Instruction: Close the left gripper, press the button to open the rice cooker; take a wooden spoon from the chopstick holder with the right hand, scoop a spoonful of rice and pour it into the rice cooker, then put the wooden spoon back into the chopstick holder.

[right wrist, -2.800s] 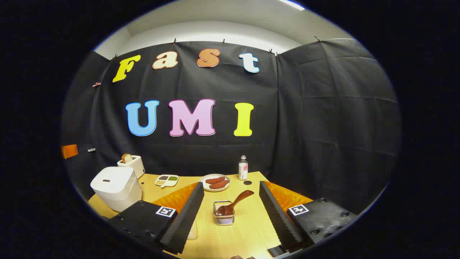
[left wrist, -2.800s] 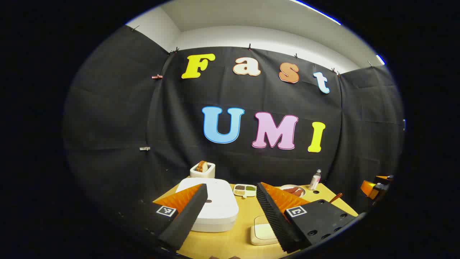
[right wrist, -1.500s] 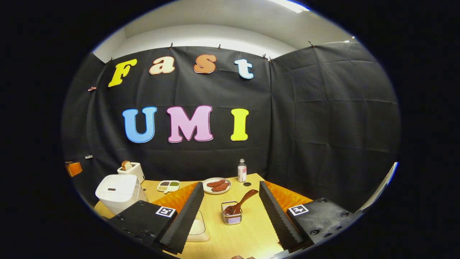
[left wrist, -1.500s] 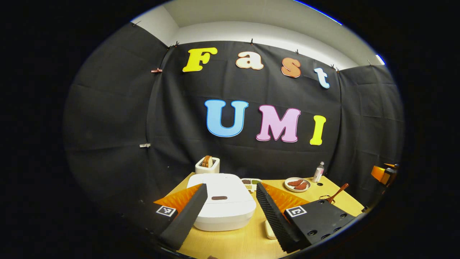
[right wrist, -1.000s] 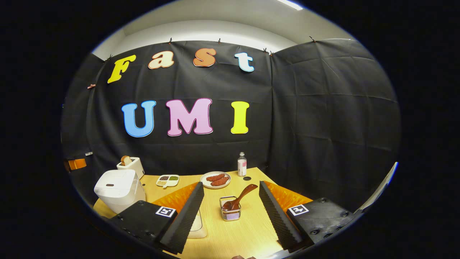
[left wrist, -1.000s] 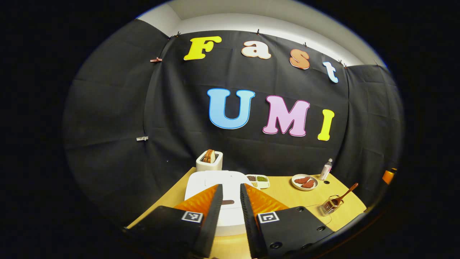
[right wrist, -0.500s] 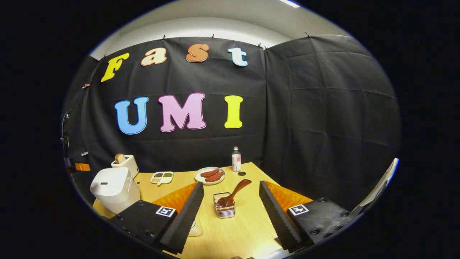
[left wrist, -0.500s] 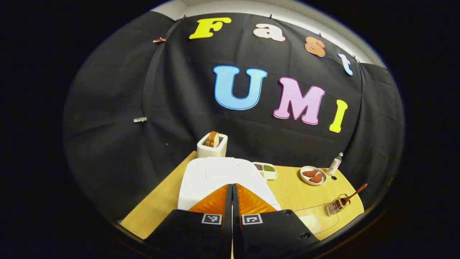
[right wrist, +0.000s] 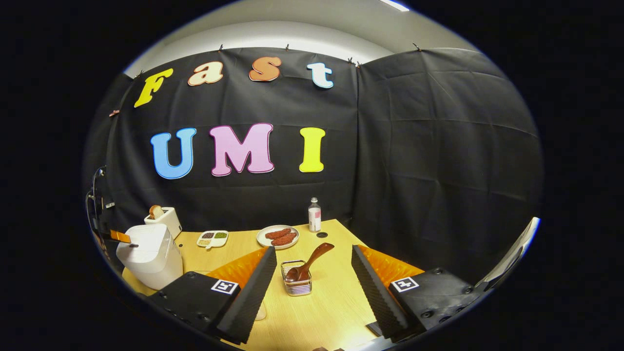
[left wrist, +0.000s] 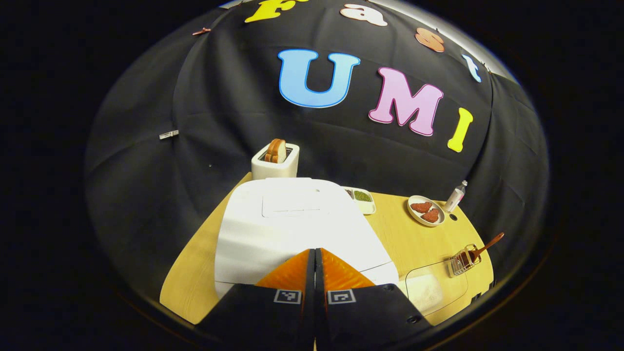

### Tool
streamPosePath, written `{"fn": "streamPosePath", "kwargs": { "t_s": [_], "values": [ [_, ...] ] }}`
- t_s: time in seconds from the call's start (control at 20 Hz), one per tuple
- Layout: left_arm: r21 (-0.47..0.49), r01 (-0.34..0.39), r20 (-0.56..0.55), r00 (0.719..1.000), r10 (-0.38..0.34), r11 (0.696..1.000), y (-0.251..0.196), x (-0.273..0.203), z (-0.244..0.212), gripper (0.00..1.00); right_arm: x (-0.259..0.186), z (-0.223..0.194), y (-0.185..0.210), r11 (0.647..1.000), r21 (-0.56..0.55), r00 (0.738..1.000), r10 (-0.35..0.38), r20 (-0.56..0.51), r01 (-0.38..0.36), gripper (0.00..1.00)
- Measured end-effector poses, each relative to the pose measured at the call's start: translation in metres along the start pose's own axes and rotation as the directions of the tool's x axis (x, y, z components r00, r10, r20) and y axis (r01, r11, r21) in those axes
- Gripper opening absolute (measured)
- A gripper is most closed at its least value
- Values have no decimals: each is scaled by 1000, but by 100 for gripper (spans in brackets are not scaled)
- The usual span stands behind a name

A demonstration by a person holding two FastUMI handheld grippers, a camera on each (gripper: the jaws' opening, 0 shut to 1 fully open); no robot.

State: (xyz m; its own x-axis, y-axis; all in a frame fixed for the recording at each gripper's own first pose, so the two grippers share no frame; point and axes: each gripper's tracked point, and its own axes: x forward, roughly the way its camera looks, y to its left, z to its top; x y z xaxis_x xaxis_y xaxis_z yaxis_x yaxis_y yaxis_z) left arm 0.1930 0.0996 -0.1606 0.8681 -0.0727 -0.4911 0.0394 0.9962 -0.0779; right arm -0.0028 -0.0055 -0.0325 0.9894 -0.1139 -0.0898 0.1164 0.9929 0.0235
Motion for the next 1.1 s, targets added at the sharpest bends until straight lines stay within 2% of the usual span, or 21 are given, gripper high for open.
{"fn": "streamPosePath", "kwargs": {
  "t_s": [0.35, 0.45, 0.5, 0.55, 0.65, 0.9, 1.1],
  "values": [
    [32, 11, -53, 999, -9, 999, -1, 11, -9, 6, 2, -9, 9, 1000, 6, 1000, 12, -19, -12, 98],
    [18, 18, -60, 998, -16, 1000, 0, 12, -12, 6, 2, -11, 12, 1000, 5, 1000, 18, -24, -18, 98],
    [-7, 21, -81, 997, -21, 1000, 2, 15, -19, 10, 3, -13, 13, 1000, 3, 999, 18, -30, -18, 98],
    [-25, 28, -68, 997, -30, 999, 1, 11, -16, 6, 2, -14, 13, 1000, 2, 999, 19, -33, -18, 98],
    [-28, 35, -63, 997, -37, 999, 1, 11, -14, 7, 1, -15, 14, 1000, 2, 999, 20, -35, -20, 98],
    [3, 30, 90, 995, -31, 1000, -4, -19, 37, 6, -4, -16, 17, 1000, -2, 999, 24, -37, -25, 98],
    [72, 29, 233, 971, -45, 997, -16, -64, 83, 6, -9, -15, 24, 999, -12, 999, 36, -30, -37, 98]
  ]
}}
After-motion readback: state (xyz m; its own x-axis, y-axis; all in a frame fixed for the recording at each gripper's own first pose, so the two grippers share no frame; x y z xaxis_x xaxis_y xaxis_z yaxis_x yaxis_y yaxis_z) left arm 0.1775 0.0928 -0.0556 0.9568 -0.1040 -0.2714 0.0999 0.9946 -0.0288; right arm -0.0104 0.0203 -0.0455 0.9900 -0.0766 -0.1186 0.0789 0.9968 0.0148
